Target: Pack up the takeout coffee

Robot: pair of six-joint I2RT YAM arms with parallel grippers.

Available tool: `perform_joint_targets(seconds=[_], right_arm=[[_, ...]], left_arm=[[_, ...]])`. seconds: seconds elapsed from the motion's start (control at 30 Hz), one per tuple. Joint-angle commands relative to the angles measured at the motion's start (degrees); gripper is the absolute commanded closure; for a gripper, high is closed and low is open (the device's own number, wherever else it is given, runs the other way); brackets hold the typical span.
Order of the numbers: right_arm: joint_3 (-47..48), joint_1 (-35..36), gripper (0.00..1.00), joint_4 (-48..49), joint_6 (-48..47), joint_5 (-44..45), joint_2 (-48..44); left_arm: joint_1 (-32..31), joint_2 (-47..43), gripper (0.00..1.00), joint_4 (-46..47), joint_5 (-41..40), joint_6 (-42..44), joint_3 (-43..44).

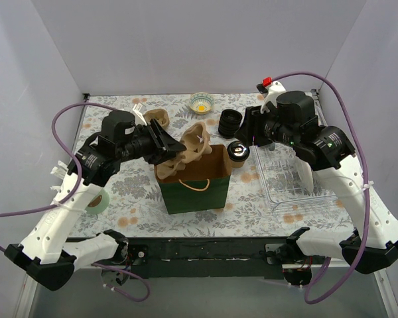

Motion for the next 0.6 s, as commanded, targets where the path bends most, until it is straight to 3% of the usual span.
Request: perform_joint_targets(seconds=[0.0, 0.57], right_arm=[[1.69, 0.29, 0.45, 1.82, 0.54, -0.69, 0.11], [-1.91, 0.29, 0.45, 4.01, 2.39, -3.84, -1.73]], left_arm=[[-2.06, -1.64, 0.73, -0.29, -2.29, -0.89, -2.11], [-9.36, 2.57, 0.73, -7.57, -12.13, -0.72, 1.05]])
